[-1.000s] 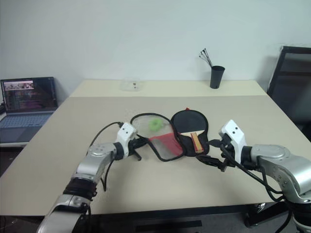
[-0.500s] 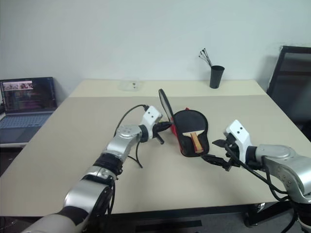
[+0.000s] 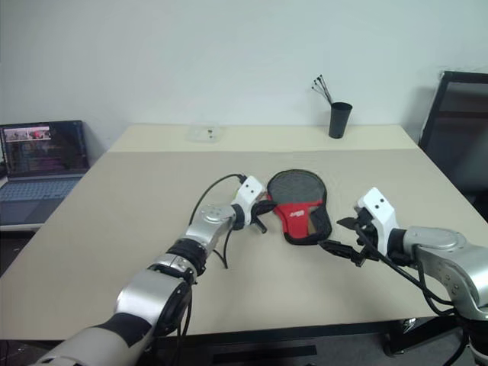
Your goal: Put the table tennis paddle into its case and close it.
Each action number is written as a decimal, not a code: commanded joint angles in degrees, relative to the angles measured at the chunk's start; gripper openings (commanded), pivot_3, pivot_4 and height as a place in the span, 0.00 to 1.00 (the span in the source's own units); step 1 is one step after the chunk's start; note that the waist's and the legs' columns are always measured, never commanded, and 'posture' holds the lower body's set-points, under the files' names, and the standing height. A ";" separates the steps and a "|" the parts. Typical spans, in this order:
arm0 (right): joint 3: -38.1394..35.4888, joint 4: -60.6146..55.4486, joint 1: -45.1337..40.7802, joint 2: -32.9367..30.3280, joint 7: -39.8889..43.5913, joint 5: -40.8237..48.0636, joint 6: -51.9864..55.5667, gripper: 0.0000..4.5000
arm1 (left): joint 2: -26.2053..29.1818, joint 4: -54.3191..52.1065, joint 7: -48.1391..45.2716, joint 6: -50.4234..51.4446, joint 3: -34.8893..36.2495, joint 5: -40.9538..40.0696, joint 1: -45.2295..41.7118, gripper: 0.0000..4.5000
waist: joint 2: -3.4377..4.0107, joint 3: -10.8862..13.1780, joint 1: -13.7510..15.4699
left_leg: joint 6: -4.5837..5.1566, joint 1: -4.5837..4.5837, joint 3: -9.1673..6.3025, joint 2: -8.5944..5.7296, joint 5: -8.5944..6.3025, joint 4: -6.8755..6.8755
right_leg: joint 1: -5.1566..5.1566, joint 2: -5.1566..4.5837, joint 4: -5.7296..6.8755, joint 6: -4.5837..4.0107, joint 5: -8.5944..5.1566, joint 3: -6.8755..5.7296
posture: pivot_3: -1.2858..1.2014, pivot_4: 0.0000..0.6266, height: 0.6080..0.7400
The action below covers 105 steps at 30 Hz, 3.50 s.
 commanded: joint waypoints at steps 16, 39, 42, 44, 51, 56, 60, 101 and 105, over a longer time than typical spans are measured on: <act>6.58 35.82 -18.47 15.32 -3.87 -16.22 -18.28 0.97 | 19.38 -49.55 -11.17 17.68 11.43 -14.66 23.59 0.00 | 0.02 -0.01 -1.44 | -0.02 0.13 0.05 0.11 0.02 -0.05 | 0.00 0.02 0.13 -0.04 0.02 0.10 | 0.52 0.24 1.00; 10.21 82.06 -36.28 25.19 1.52 -32.27 -39.07 0.97 | 22.05 -60.77 -5.91 25.11 11.99 -15.95 27.85 0.00 | 0.02 -0.01 -1.53 | -0.02 0.13 0.11 0.09 0.02 -0.06 | 0.00 -0.09 0.11 -0.27 0.16 0.14 | 0.52 0.24 1.00; 10.60 84.02 -37.42 26.18 2.87 -33.33 -39.16 0.97 | 22.24 -60.51 -5.95 24.95 11.90 -15.91 27.80 0.00 | 0.02 -0.01 -1.61 | -0.02 0.15 0.11 0.11 0.02 -0.06 | 0.00 -0.09 0.12 -0.27 0.16 0.15 | 0.52 0.24 1.00; 10.82 85.09 -37.77 26.86 3.51 -34.17 -39.32 0.97 | 22.34 -60.43 -5.93 24.84 11.87 -15.90 27.83 0.00 | 0.02 -0.01 -1.68 | -0.02 0.16 0.11 0.14 0.02 -0.06 | 0.00 -0.09 0.13 -0.28 0.16 0.15 | 0.52 0.24 1.00; 10.91 88.38 -38.91 29.39 4.53 -35.92 -38.70 0.97 | 22.42 -60.50 -5.83 24.70 11.69 -15.76 28.19 0.00 | 0.01 -0.01 -1.83 | -0.03 0.22 0.14 0.31 0.02 -0.07 | 0.00 -0.10 0.14 -0.29 0.17 0.18 | 0.52 0.24 1.00; 11.09 89.84 -38.97 30.82 4.27 -37.04 -38.43 0.78 | 22.79 -60.68 -5.84 24.49 11.44 -15.32 28.91 0.00 | 0.01 -0.03 -1.87 | -0.04 0.30 0.28 0.74 0.02 -0.06 | 0.00 0.17 0.12 -0.31 0.18 0.24 | 0.52 0.24 1.00; 11.20 90.02 -38.88 31.93 3.92 -37.50 -38.07 0.48 | 23.03 -60.92 -5.81 24.42 11.44 -15.26 29.51 0.00 | -0.01 -0.07 -1.93 | -0.04 0.41 0.35 0.93 0.02 -0.07 | 0.01 0.49 0.12 -0.50 0.29 0.30 | 0.52 0.24 1.00; 13.23 0.15 -0.71 43.36 -11.86 -16.11 20.97 0.00 | 42.03 -82.97 -31.07 34.59 14.60 -30.89 59.79 0.00 | -0.07 -0.11 -2.69 | -0.22 0.70 1.20 1.07 -0.13 -0.51 | -0.37 0.58 0.05 -0.64 0.20 1.30 | 0.52 0.24 1.00; 13.17 -2.28 1.25 41.95 -12.45 -14.89 22.71 0.00 | 42.45 -82.25 -32.19 33.17 14.85 -30.96 61.52 0.00 | -0.09 -0.12 -2.67 | -0.22 0.71 1.20 1.05 -0.13 -0.51 | -0.37 0.58 0.04 -0.65 0.20 1.30 | 0.52 0.24 1.00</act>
